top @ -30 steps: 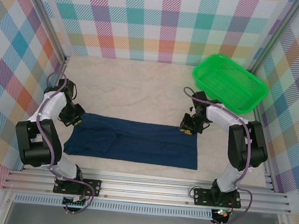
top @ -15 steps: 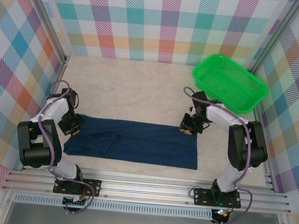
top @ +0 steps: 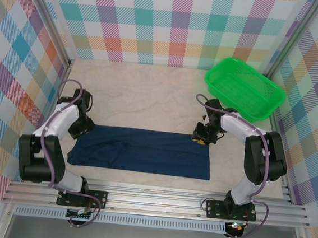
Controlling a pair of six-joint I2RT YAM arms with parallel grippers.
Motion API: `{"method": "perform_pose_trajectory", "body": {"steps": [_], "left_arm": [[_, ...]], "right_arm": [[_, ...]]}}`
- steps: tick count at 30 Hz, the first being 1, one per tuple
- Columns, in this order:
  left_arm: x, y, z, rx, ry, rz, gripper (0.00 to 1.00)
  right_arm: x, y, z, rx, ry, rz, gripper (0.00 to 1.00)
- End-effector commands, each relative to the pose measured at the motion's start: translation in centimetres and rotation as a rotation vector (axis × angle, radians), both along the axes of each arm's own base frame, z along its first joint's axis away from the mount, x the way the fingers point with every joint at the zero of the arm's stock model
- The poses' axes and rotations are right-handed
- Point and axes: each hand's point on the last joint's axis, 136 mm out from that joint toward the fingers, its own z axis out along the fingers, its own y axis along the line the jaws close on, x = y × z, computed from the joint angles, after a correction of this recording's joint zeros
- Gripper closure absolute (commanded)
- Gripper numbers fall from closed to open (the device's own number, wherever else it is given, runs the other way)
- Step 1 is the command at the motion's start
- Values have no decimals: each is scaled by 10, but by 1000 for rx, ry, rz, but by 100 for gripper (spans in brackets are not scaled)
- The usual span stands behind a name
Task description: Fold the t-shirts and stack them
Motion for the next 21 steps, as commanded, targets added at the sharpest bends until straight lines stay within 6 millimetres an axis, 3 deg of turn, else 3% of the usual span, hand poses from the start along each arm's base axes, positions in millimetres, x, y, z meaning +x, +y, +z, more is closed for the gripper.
{"method": "perform_pose_trajectory", "body": {"steps": [1,5,8,11,15,18,21], "left_arm": [[12,-28,7,-126,-76,74,61],[39,-62,-18,-276,-92,93,64],[36,-54,-45,-226,1,123,64],[19,-37,-73,-183,121,150,66],[18,-25,-94,-190,133,130,64],[30,-30,-92,-216,110,89,61],[38,-24,-74,-172,78,83,60]], "right_arm": [[-4,6,4,46,0,-2,73],[-4,19,2,106,24,-5,73],[-8,15,-11,98,68,-36,73],[-12,-1,-27,51,125,-81,74],[-16,-18,-40,-19,181,-102,73],[-21,-21,-47,-38,212,-110,74],[-22,-28,-44,-76,193,-118,73]]}}
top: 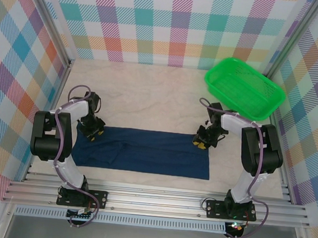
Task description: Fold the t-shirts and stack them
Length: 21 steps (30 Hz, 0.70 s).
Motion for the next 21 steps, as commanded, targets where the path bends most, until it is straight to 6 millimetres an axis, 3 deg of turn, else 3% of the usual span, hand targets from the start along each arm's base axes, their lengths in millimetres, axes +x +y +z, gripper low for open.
{"method": "perform_pose_trajectory", "body": {"steps": [1,5,8,12,15,18,21], "left_arm": [[11,10,16,61,-34,-24,60],[7,12,58,155,-83,-57,57],[-12,-7,72,127,-99,-52,59],[-43,-51,62,-47,-105,35,67],[-66,-73,49,-107,-77,106,70],[-72,-77,36,-121,-74,163,70],[-62,-78,27,-114,-83,178,68]], "right_arm": [[-14,-21,-7,-118,48,-17,73],[-7,-28,10,-155,-17,14,73],[2,-25,29,-150,-95,55,72],[12,-2,46,-76,-189,146,71],[18,22,45,9,-198,202,71],[24,38,41,57,-183,236,71],[26,41,31,50,-141,239,71]]}}
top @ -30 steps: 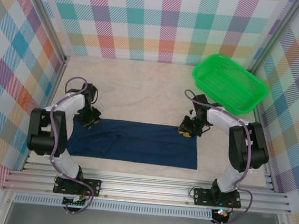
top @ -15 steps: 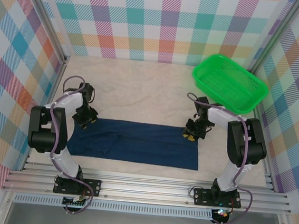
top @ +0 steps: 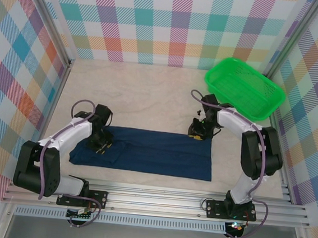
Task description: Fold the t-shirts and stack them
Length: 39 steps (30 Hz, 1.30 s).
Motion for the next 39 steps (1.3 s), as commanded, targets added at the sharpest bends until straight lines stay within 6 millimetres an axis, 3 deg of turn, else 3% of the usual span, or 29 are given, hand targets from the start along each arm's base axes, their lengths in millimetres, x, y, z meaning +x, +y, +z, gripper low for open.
{"method": "perform_pose_trajectory", "body": {"steps": [1,5,8,13,20,22,29,34,39], "left_arm": [[18,-11,-8,-44,-25,80,68],[17,-25,-22,-74,24,59,69],[3,-34,-23,-55,43,23,70],[-24,-38,-27,-37,68,12,70],[-37,-67,-41,-156,81,2,74],[-36,-70,-36,-159,84,-16,74],[-22,-43,12,-30,-38,44,69],[-25,-45,-4,-24,27,59,70],[-10,-39,-28,7,59,68,70]], "right_arm": [[-1,8,-10,17,49,34,71],[-3,1,-24,-32,97,19,72],[-6,-1,-30,-45,124,-3,72],[-8,-1,-32,-43,131,-28,72],[-9,-1,-30,-38,128,-31,72],[-8,0,-26,-29,112,-25,72],[-6,1,-12,-13,56,0,72],[-14,-3,-20,-33,98,-2,72],[-22,-15,-35,-97,175,-38,76]]}}
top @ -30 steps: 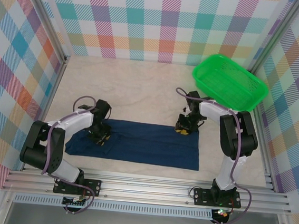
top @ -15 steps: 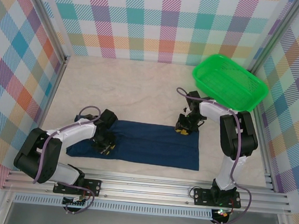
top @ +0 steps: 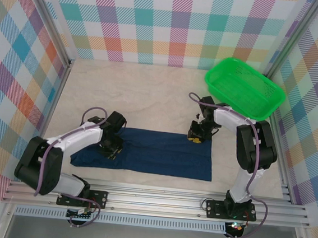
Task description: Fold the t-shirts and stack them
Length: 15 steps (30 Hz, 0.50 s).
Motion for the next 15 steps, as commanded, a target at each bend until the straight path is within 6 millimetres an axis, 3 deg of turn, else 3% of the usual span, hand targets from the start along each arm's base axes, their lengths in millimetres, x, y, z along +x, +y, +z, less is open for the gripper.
{"method": "perform_pose_trajectory", "body": {"steps": [1,5,8,11,15], "left_arm": [[10,8,-14,39,26,0,70],[38,16,-26,65,53,-37,71],[79,15,-25,75,36,-97,72],[135,5,-22,80,-2,-185,72],[229,-33,-20,17,-111,-313,72]], "right_arm": [[-13,-14,-14,-58,85,-34,76],[-18,-24,-21,-73,137,-95,76],[-21,-32,-23,-110,154,-116,76],[-27,-38,-24,-146,172,-153,76],[-46,-43,-24,-153,209,-265,76]]}}
